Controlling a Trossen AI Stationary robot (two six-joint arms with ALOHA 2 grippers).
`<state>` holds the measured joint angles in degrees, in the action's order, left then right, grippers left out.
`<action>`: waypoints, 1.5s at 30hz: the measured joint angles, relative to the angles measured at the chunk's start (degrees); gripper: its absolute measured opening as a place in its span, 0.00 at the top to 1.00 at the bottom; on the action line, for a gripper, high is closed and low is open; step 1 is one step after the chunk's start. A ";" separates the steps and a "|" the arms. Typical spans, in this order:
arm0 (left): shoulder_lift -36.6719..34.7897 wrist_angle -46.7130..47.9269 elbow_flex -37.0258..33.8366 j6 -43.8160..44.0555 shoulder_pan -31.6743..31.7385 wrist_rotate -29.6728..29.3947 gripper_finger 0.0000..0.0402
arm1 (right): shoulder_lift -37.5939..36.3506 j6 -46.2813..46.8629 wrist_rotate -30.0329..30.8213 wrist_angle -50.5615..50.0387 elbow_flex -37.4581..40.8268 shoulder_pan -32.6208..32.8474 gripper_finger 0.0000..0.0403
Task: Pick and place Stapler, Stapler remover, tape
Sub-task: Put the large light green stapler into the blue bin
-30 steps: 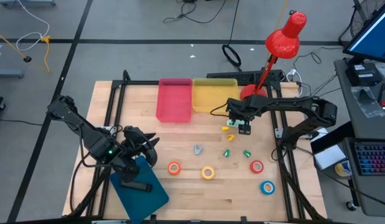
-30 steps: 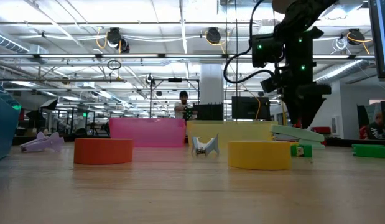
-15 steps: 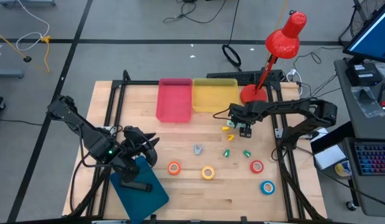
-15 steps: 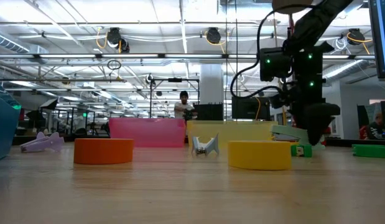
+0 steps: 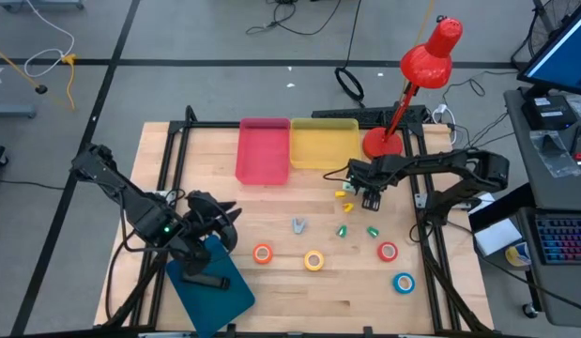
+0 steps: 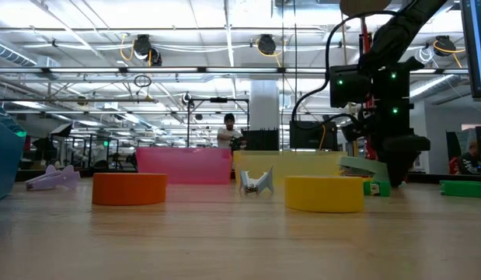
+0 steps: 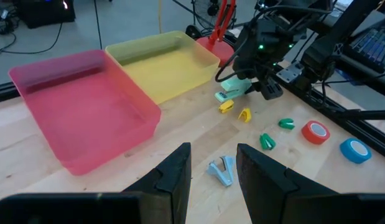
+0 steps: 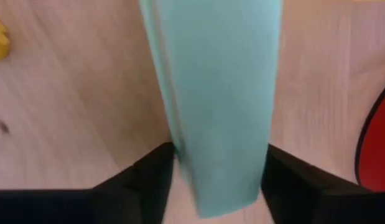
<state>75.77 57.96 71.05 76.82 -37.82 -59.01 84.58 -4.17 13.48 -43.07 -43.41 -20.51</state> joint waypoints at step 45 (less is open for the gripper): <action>0.02 -5.98 -0.02 -11.02 0.00 0.58 0.68 | -11.06 19.96 -7.88 2.88 -22.55 16.14 0.70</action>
<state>75.79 51.97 71.03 65.80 -37.82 -58.43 73.51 15.78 5.60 -40.19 -65.96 -4.38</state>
